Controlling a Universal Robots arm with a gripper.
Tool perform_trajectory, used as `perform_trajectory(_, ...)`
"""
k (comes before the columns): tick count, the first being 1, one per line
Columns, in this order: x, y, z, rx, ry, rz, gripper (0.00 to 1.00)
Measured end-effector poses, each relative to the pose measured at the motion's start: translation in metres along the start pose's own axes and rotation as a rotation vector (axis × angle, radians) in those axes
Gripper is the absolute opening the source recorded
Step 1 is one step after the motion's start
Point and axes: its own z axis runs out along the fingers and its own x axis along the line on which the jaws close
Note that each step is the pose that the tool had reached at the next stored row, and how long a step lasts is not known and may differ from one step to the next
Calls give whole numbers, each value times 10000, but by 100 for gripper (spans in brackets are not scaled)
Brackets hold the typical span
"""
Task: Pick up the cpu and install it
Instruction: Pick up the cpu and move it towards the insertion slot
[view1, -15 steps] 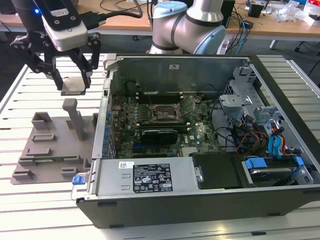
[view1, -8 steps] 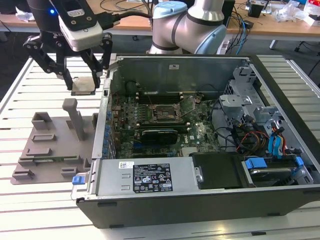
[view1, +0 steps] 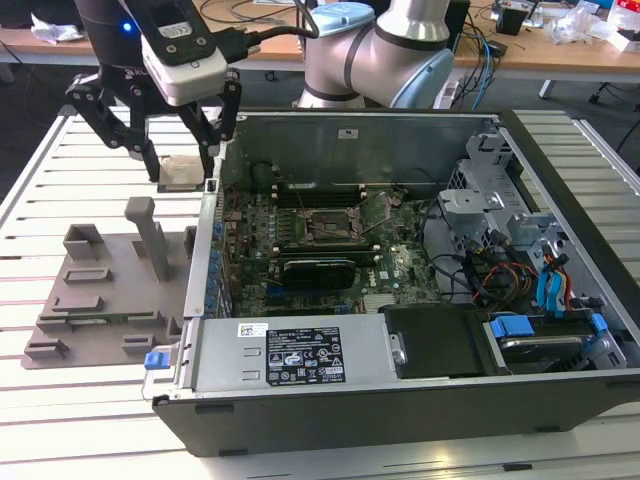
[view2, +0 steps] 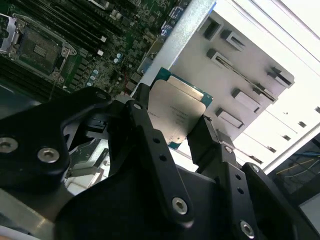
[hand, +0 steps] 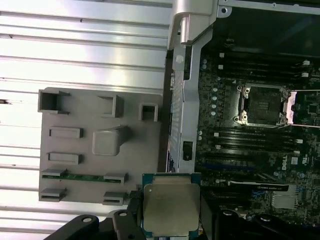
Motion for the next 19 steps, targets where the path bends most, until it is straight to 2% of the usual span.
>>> perform_trajectory(12, -179, -11, 71, 4, 8, 0, 55)
perform_trajectory(19, -244, -15, 96, 3, 8, 0, 55)
